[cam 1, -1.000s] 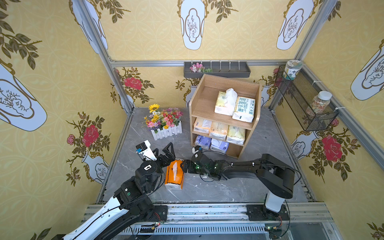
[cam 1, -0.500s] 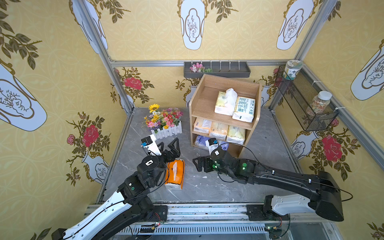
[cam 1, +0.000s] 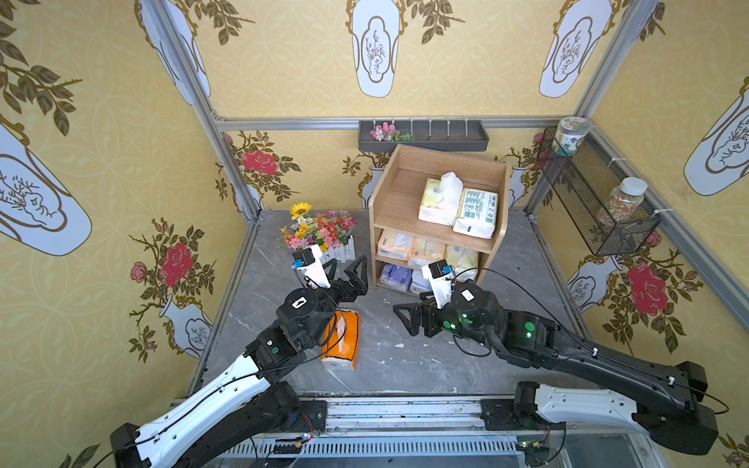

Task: Remove the tissue boxes from the shelf
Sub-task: Pick up a box of tissues from the shelf.

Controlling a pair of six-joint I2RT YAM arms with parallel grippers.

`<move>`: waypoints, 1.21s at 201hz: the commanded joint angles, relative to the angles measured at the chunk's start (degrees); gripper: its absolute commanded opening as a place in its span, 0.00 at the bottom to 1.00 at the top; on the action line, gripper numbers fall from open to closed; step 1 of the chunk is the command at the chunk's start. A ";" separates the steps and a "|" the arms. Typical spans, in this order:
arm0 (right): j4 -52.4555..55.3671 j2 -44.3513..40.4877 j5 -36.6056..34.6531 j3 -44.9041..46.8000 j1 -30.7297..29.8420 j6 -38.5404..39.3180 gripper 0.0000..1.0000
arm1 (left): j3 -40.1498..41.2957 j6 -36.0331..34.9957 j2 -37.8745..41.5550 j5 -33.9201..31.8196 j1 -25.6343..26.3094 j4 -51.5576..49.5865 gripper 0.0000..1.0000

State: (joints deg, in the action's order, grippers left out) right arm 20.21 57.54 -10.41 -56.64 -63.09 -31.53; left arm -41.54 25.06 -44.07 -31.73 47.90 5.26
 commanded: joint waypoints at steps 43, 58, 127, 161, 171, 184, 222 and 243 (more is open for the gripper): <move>3.16 -9.37 5.49 -0.84 -0.19 9.20 0.96 | -3.45 -4.19 -5.01 5.94 -0.09 5.53 0.98; 3.62 -12.21 4.65 -1.20 -0.24 10.16 0.97 | -3.96 -4.64 -5.93 7.66 -0.09 6.45 0.98; 10.76 -20.53 -12.62 -1.85 -0.19 8.90 0.97 | -13.29 -10.35 -15.00 14.51 2.91 4.82 0.95; 16.40 -23.31 -19.90 -1.85 -0.18 3.99 0.97 | -20.19 -13.09 -21.26 14.88 3.69 1.94 0.96; 17.18 -23.98 -20.35 -1.73 -0.18 3.48 0.97 | -24.12 -14.33 -24.24 14.68 3.69 -1.00 0.97; 17.45 -24.68 -20.09 -1.55 -0.20 3.14 0.97 | -30.10 -16.47 -28.51 14.60 3.39 -5.81 0.98; 17.18 -25.08 -19.51 -0.82 -0.10 2.81 0.97 | -46.55 -18.05 -40.12 19.16 0.06 -17.25 0.99; 16.94 -25.02 -19.39 -0.42 -0.11 2.82 0.97 | -51.43 -18.45 -43.34 19.21 -0.97 -18.40 0.97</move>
State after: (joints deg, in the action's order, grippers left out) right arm 37.80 32.47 -28.82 -57.45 -63.18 -28.27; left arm -88.92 8.67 -84.68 -14.31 47.70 -8.23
